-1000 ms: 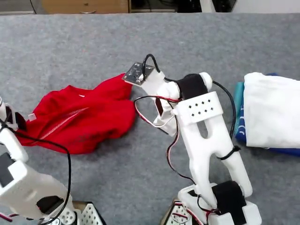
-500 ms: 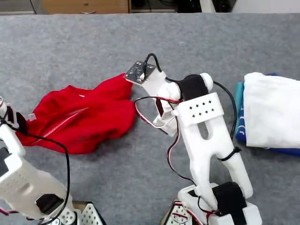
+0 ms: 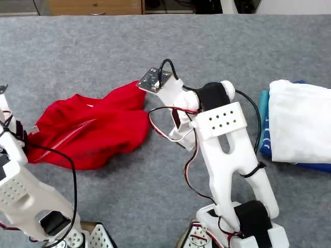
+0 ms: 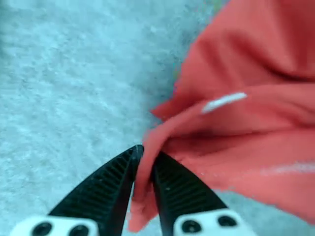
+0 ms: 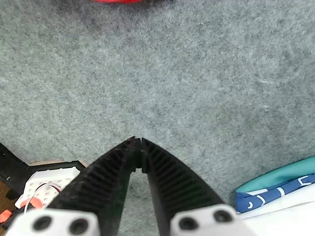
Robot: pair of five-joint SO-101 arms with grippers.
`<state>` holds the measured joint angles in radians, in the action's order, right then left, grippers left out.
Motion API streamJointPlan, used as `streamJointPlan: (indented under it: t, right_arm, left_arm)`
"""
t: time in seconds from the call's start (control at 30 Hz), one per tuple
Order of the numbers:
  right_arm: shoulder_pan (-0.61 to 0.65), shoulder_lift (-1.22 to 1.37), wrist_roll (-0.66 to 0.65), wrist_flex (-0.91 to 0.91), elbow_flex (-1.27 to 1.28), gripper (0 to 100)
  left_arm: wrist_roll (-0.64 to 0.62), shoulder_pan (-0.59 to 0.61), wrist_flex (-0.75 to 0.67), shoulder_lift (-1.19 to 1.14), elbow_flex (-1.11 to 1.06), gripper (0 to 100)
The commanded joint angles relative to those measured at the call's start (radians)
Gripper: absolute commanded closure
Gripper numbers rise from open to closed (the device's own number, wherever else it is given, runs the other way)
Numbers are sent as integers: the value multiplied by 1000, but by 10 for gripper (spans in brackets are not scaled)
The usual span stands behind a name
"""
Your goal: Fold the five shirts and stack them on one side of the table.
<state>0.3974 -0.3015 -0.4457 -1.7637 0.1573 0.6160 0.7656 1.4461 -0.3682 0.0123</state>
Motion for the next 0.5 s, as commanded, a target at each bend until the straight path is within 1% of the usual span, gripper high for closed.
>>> streamJointPlan:
  t: [0.0, 0.1, 0.17, 0.23, 0.3, 0.37, 0.47]
  right_arm:
    - [7, -71, 12, -18, 1, 996]
    - [-2, -131, 12, -18, 1, 996]
    - [-38, -176, 9, -18, 1, 996]
    - [-94, -213, 8, -18, 2, 996]
    - [-170, -245, 6, -20, 2, 996]
    - [-251, -275, 3, -20, 2, 996]
    - [-354, -318, -84, -20, 15, 996]
  left_arm:
    - [5, -46, 129, 62, 92, 982]
    - [3, -94, 229, 151, 149, 982]
    - [3, -137, 298, 234, 187, 982]
    - [-17, -193, 313, 329, 201, 982]
    - [-95, -245, 313, 440, 212, 982]
    - [-166, -327, 313, 558, 204, 982]
    - [-245, -488, 313, 707, 170, 982]
